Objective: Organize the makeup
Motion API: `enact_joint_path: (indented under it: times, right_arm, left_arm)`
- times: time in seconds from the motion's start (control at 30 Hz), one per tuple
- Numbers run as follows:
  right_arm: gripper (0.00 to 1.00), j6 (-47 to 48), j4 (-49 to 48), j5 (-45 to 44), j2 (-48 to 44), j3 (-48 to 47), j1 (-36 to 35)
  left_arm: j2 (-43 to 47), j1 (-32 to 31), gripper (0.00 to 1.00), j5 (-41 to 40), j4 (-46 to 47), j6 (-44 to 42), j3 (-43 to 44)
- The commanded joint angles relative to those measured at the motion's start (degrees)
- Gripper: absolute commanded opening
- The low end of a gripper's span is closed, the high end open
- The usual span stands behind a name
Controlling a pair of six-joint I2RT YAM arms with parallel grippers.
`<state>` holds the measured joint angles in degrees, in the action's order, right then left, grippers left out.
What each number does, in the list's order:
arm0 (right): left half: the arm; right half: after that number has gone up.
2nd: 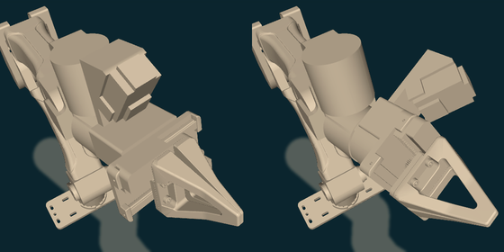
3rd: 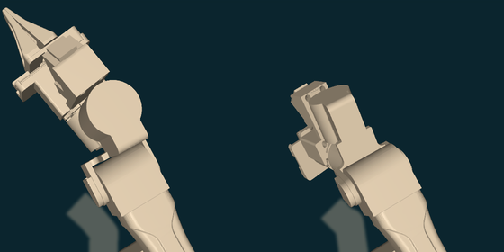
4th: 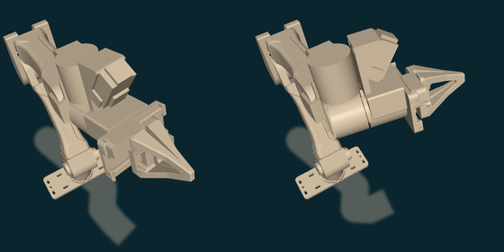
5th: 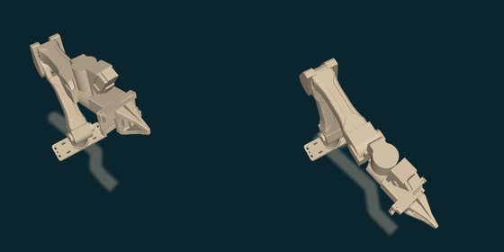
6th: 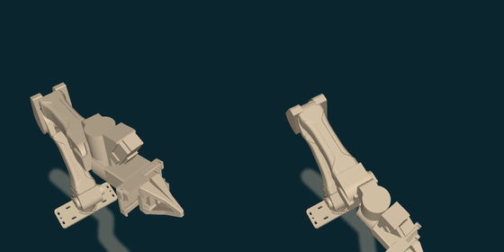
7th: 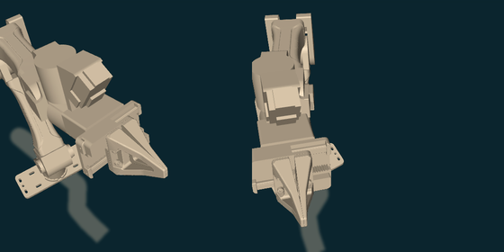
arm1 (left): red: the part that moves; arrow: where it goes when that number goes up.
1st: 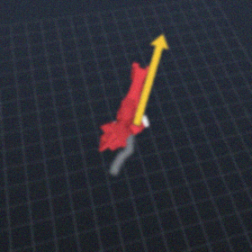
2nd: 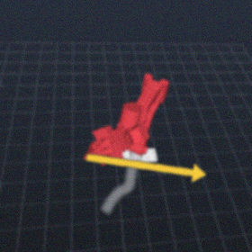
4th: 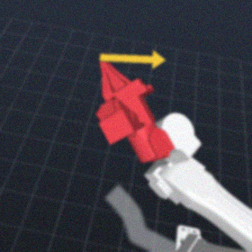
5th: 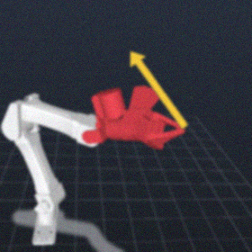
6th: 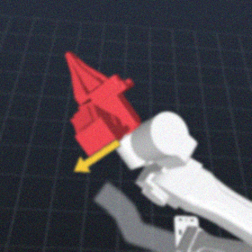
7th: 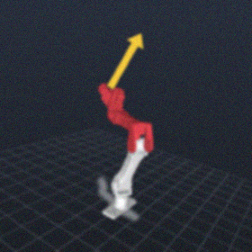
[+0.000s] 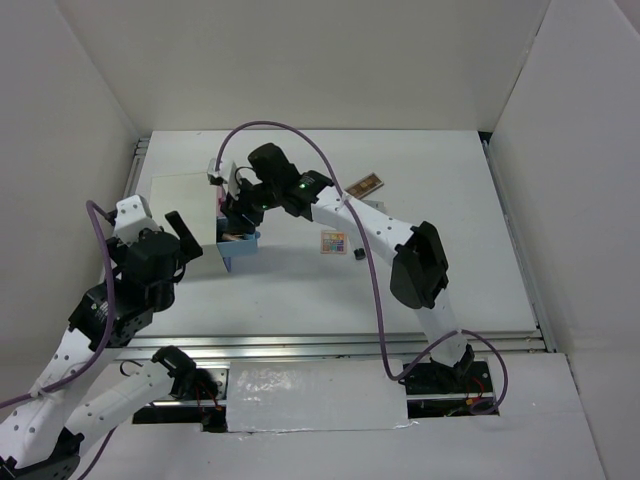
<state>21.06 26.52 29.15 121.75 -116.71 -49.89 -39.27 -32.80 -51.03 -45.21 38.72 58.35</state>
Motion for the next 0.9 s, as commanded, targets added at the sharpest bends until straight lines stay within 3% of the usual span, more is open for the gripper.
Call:
enact_joint_path:
  times: [0.0, 0.13, 0.2, 0.23, 0.3, 0.37, 0.43, 0.57, 0.7, 0.87]
  right_arm:
    - [0.59, -0.4, -1.4, 0.6, -2.0, -0.6, -0.3]
    - [0.7, -1.5, -2.1, -0.4, -2.2, -0.7, -0.1]
    - [0.66, -3.7, -4.4, -2.9, -4.1, 1.8, 0.1]
    - [0.53, -7.9, -9.4, -7.7, -5.2, 4.1, 0.8]
    - [0.41, -17.1, -16.8, -13.7, -9.9, 13.5, 1.8]
    - [0.0, -22.3, -22.3, -25.1, -13.0, 19.7, 2.5]
    - [0.0, -30.5, -21.9, -35.9, -14.2, 21.9, 2.6]
    - [0.0, -39.3, -14.1, -46.3, -11.6, 20.9, 2.3]
    - [0.0, -44.5, -10.0, -45.0, -8.1, 18.9, 2.2]
    - [0.0, -47.2, -8.8, -37.2, -5.2, 14.8, 1.1]
  left_arm:
    - [0.0, 0.2, 0.99, -0.1, 1.8, -1.5, 0.0]
    - [0.2, 0.2, 0.99, -0.3, 1.7, -1.5, 0.0]
    - [0.0, 0.2, 0.99, -0.3, 1.6, -1.5, 0.0]
    - [-0.1, 0.2, 0.99, -0.3, 1.6, -1.5, 0.0]
    - [-0.3, 0.2, 1.0, -0.7, 1.3, -1.3, 0.1]
    - [-0.4, 0.2, 0.99, -0.8, 1.2, -1.1, 0.1]
    - [-0.5, 0.2, 0.99, -0.7, 1.6, -1.3, 0.0]
    - [-1.6, 0.2, 1.0, -0.5, 1.3, -1.1, 0.4]
    - [-2.2, 0.2, 0.99, -0.8, 0.6, -0.7, 0.7]
    - [-1.7, 0.2, 0.99, -0.7, 0.9, -0.9, 0.4]
